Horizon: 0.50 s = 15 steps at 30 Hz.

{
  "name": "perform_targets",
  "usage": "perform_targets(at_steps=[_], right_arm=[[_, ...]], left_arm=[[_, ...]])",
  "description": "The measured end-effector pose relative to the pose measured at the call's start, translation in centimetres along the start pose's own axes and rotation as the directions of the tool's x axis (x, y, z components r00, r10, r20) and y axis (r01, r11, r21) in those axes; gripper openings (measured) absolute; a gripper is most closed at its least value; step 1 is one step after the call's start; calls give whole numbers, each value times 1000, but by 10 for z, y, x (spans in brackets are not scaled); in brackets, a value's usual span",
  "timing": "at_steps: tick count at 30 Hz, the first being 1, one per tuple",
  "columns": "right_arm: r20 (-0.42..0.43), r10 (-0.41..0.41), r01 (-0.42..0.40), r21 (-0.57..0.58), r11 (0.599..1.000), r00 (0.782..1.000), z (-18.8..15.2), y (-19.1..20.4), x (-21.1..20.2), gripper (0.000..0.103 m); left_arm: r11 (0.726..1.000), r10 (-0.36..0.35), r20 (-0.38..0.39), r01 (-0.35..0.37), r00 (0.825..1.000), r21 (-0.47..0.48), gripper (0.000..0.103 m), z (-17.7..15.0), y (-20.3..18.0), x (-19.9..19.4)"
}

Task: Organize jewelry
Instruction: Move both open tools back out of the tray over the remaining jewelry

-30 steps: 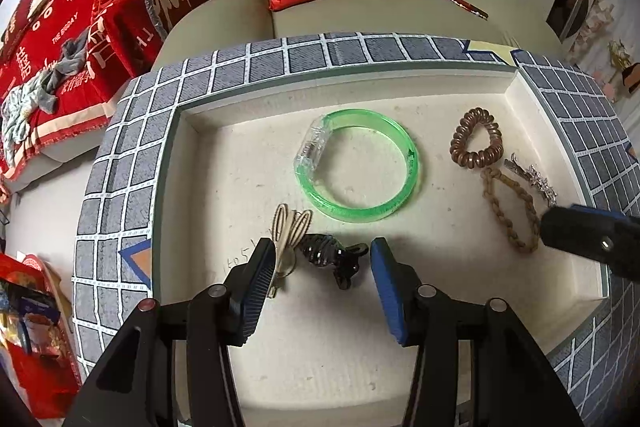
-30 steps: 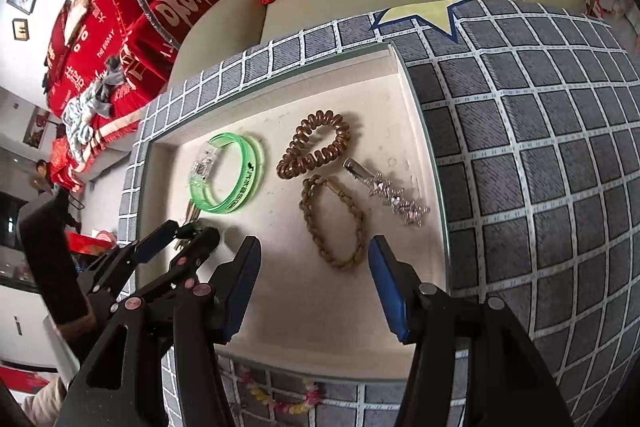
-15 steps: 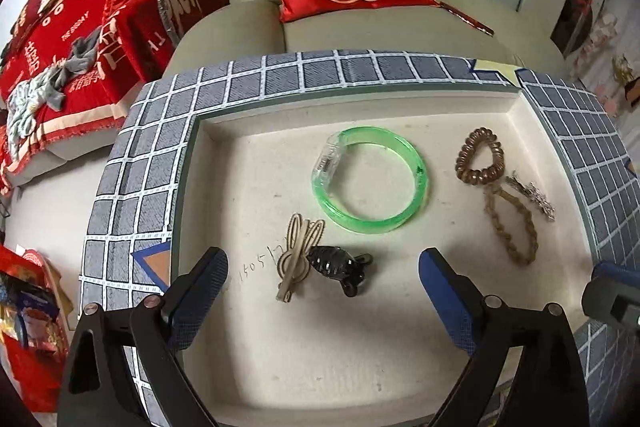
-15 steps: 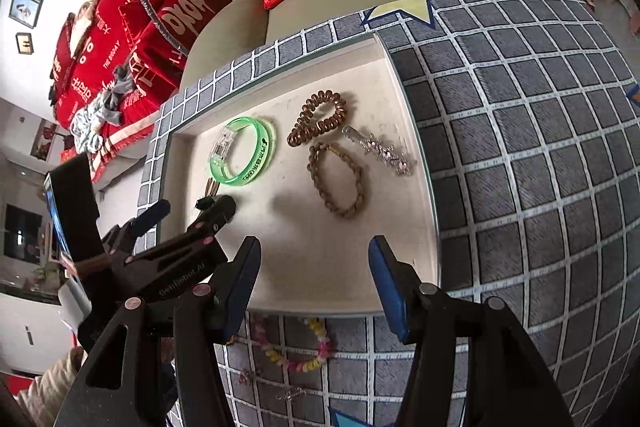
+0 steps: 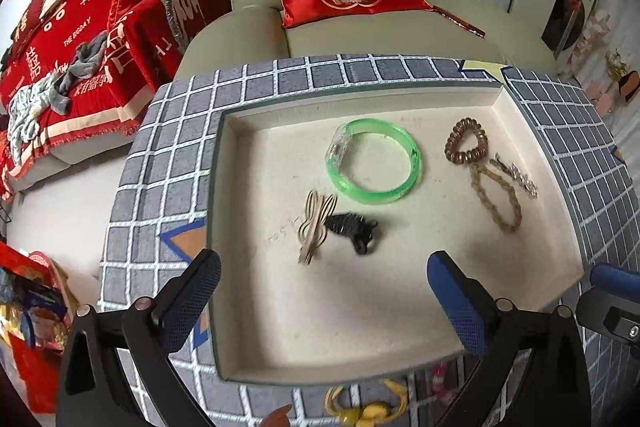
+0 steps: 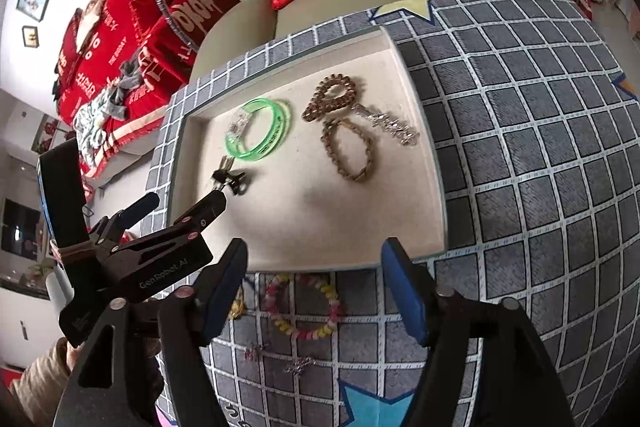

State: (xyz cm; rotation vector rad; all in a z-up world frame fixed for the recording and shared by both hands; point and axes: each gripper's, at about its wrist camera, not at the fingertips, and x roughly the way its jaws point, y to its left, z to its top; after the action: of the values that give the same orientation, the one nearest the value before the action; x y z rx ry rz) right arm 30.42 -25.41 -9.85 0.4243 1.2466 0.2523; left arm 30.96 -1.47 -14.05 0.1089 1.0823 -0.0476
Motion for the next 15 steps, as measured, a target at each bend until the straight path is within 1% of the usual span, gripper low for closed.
perform_targets(at_steps=[1, 3, 4, 5, 6, 8, 10, 12, 15], right_arm=[[6, 4, -4, -6, 1000, 1000, -3, 3, -2, 83], [24, 8, -7, -17, 1000, 1000, -8, 7, -8, 84], [39, 11, -10, -20, 1000, 999, -12, 9, -11, 87], [56, 14, -13, -21, 1000, 998, -14, 10, -15, 98], [75, 18, -17, -21, 1000, 997, -17, 12, -18, 103], [106, 25, -22, -24, 999, 994, -22, 16, -25, 103], [104, 18, -15, -37, 999, 994, -26, 21, -27, 103], [90, 4, 2, -58, 998, 996, -31, 25, -27, 103], [35, -2, 5, -84, 996, 999, -41, 30, -24, 103]], left_arm=[[1000, -6, -6, 6, 1000, 0, 103, -4, 2, -3], [1000, -10, -13, 10, 1000, 0, 103, -11, 5, -8], [1000, -1, -14, 1, 1000, 0, 103, -14, 7, -12], [1000, 5, -15, -5, 1000, -2, 103, -17, 8, -14], [1000, 5, -14, -6, 1000, -8, 103, -21, 12, -18], [1000, 2, -14, -2, 1000, -26, 103, -29, 18, -25], [999, 3, -13, -4, 1000, -43, 103, -39, 24, -32], [999, -1, -22, 0, 1000, -50, 103, -48, 29, -36], [996, -19, -46, 15, 999, -83, 103, -67, 39, -41]])
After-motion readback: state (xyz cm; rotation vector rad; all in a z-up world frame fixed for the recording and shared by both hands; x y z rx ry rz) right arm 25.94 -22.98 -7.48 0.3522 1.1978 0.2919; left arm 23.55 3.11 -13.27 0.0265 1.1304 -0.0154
